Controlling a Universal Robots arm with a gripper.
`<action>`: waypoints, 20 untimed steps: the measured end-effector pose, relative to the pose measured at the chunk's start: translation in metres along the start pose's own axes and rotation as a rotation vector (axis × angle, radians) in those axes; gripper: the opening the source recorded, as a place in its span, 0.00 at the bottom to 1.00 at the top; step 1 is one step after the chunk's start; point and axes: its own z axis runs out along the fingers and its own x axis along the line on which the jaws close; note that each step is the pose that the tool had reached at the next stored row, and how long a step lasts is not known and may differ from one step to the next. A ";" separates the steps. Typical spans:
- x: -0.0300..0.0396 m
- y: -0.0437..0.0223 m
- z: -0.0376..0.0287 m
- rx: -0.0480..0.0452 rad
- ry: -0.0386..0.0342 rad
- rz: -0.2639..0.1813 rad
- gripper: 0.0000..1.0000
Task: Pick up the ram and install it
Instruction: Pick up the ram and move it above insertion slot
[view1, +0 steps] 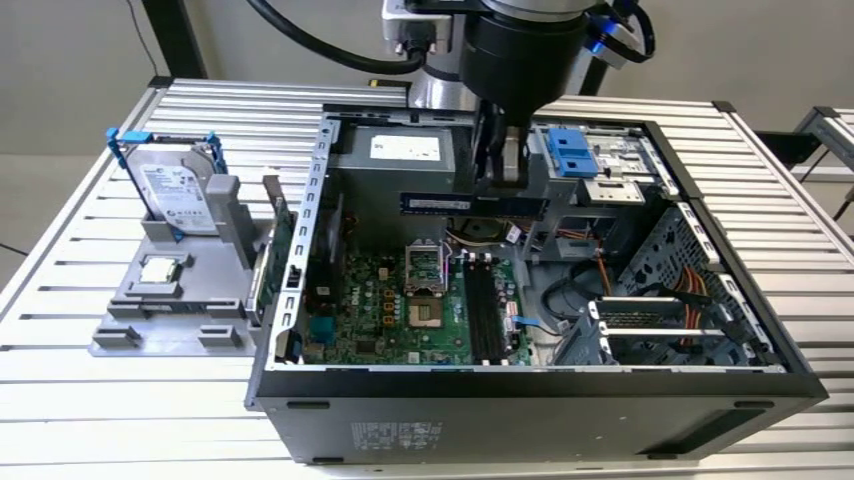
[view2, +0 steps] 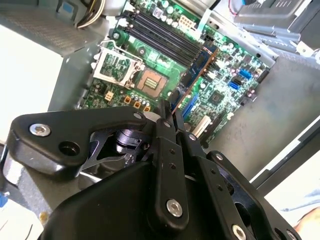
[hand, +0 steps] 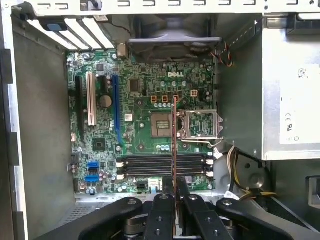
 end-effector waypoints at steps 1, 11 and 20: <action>-0.0002 -0.0013 0.0000 0.0000 0.0000 0.000 0.00; -0.0010 -0.0136 0.0001 0.0001 0.0000 0.005 0.00; -0.0014 -0.0202 0.0001 0.0004 0.0002 0.036 0.00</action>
